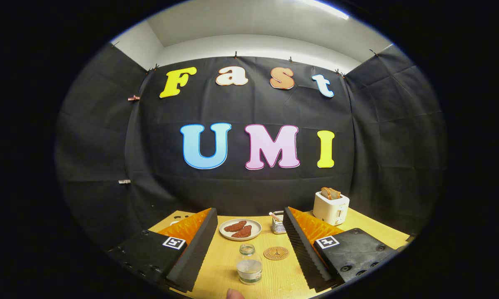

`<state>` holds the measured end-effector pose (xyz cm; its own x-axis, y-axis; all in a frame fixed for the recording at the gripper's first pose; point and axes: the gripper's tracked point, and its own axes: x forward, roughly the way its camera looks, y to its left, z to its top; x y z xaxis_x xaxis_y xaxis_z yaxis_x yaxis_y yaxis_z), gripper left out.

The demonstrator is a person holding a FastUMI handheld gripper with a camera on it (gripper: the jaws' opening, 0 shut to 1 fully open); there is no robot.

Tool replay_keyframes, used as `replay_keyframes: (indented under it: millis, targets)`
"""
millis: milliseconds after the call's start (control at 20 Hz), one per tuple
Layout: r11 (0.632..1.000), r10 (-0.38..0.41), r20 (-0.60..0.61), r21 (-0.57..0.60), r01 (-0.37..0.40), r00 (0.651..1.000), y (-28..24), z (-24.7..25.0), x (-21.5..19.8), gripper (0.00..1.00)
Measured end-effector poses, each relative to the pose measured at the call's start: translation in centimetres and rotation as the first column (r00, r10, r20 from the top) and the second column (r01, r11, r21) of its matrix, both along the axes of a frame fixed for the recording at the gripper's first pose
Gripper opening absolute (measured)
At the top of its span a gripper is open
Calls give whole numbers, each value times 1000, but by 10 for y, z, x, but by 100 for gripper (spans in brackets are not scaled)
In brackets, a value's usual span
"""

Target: Take the bottle from table, then pour the juice into the cup, finally place the bottle on the coaster

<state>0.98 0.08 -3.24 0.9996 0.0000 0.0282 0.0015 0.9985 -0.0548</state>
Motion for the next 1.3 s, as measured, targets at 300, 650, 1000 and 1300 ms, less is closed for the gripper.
replay_keyframes:
  millis: [300,650,1000,1300]
  targets:
    - [999,-22,-31,30,23,999,-1,-63,1,97]
    - [997,-64,-99,35,68,993,-8,-134,16,97]
    - [996,-81,-136,34,86,987,-2,-188,31,98]
    - [993,-108,-164,21,113,981,-1,-222,49,98]
